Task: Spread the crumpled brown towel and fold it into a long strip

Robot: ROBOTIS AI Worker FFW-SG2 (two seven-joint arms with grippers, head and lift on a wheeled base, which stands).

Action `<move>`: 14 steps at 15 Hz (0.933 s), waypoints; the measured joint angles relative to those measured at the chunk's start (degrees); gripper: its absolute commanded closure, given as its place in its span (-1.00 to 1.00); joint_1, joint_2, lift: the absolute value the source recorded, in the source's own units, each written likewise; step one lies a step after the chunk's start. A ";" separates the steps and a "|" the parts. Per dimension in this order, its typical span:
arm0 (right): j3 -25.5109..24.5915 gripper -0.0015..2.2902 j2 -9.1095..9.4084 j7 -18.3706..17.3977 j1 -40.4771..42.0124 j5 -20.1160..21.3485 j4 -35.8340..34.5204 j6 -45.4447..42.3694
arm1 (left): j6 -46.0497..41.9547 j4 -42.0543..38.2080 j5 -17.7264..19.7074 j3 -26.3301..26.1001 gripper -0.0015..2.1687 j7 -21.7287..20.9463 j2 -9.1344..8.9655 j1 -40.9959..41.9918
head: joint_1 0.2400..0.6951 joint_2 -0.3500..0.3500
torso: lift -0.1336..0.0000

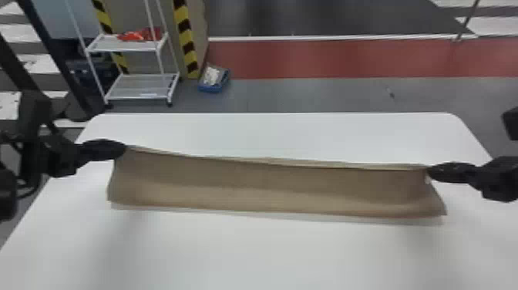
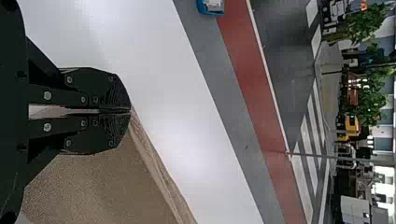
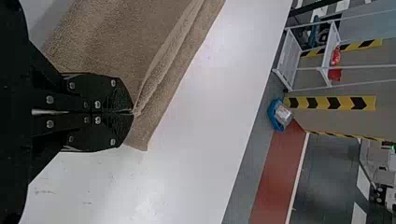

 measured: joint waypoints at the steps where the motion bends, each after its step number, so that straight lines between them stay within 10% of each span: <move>1: 0.31 0.97 0.10 -0.06 -0.52 0.14 0.19 0.00 | -0.12 0.44 -0.20 -0.39 -0.01 0.11 -0.08 -0.41 | 1.00 0.13 | -0.86; 14: 3.80 0.97 -0.54 -0.77 -5.69 5.81 6.64 -0.18 | -3.41 7.03 -2.15 -3.30 -0.01 2.81 0.90 -3.89 | 1.00 0.12 | -0.86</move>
